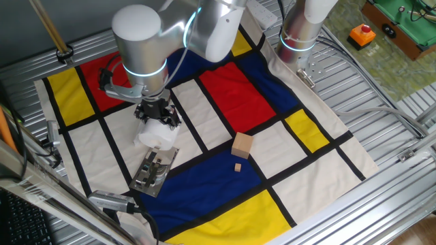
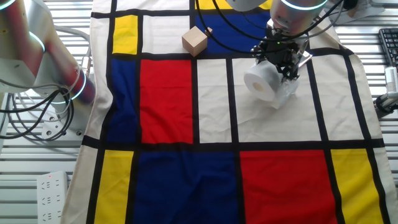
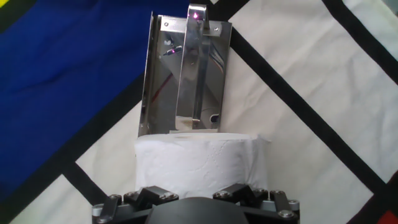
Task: Put the toilet paper on its holder
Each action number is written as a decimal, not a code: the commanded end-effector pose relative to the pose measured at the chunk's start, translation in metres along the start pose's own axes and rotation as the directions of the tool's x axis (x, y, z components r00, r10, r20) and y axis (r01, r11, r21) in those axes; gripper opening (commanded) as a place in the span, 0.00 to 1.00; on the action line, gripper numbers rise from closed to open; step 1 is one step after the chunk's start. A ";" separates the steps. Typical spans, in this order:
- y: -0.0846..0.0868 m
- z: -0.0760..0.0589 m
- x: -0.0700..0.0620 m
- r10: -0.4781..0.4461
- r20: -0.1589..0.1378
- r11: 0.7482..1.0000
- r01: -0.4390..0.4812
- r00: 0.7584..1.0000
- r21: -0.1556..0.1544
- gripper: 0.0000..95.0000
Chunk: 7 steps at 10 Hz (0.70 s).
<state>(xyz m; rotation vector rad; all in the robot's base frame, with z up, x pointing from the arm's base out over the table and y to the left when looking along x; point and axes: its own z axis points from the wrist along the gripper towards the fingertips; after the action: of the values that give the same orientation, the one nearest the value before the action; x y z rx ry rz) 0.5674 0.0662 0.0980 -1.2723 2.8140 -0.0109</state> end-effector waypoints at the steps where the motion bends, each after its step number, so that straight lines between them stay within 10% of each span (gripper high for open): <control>1: 0.001 0.001 0.000 0.002 0.001 1.000 -0.002 1.000 0.000 0.00; 7: 0.004 0.004 -0.004 0.007 0.004 1.000 -0.007 1.000 0.002 0.00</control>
<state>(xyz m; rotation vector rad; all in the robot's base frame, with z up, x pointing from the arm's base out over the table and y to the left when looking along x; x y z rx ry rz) 0.5672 0.0735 0.0937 -1.2591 2.8147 -0.0094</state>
